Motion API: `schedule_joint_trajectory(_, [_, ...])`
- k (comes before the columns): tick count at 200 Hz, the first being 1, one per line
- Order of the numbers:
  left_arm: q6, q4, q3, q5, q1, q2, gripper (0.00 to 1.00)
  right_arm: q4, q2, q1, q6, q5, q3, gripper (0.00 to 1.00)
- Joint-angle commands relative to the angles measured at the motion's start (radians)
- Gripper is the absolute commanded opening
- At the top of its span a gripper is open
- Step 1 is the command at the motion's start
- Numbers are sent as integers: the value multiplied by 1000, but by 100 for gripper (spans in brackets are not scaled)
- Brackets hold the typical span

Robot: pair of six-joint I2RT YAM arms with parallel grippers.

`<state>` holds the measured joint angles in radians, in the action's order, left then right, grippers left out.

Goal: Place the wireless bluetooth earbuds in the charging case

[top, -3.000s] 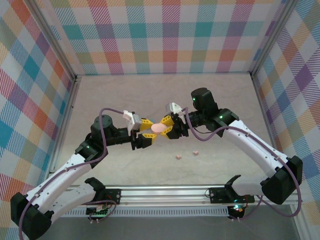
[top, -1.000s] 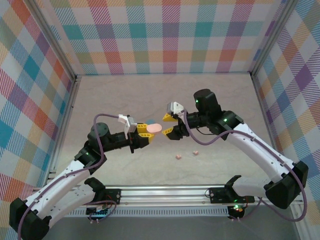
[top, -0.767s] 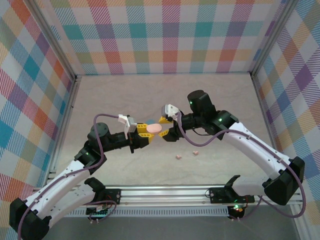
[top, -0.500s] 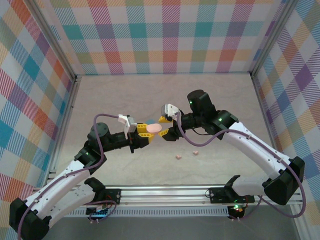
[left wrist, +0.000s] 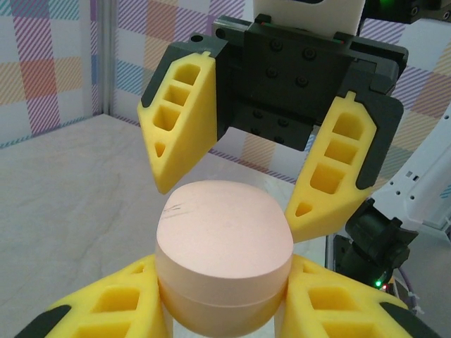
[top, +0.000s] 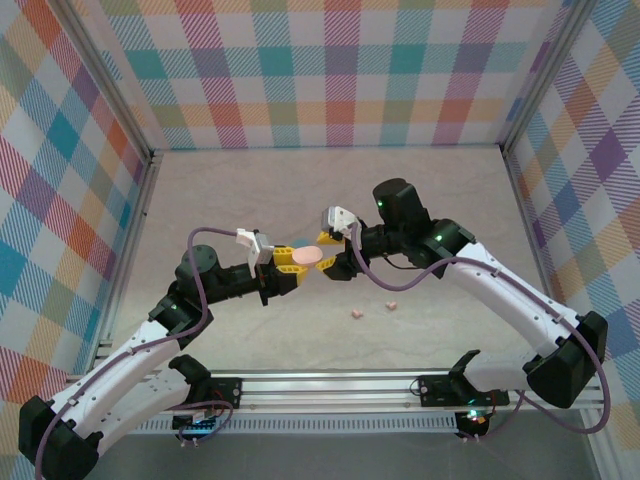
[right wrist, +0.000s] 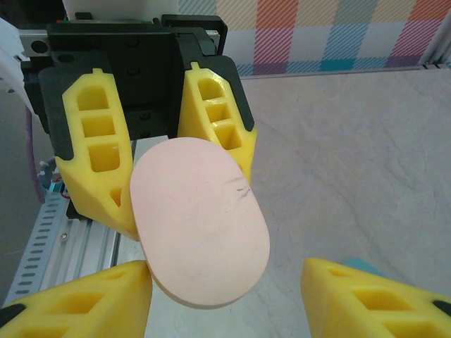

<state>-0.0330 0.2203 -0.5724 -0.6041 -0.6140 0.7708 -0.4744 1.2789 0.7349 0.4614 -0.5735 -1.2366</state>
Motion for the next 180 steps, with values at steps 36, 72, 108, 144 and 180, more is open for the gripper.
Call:
schedule_joint_trajectory(36, [27,-32,-15,-31,-16,-18,27,16,9,3,-8,50,-49,57])
schedule_joint_trajectory(72, [29,-47,-11,-28,-19,-28,27,-1,14,3,-7,61,-60,57])
schedule_joint_trajectory(108, [31,-56,-4,-23,-21,-42,27,-4,10,1,-12,69,-67,58])
schedule_joint_trajectory(144, [29,-58,-7,-29,-23,-42,27,-5,20,1,-22,74,-77,58])
schedule_joint_trajectory(180, [33,-71,-15,-38,-28,-33,26,-1,36,0,-49,87,-100,58])
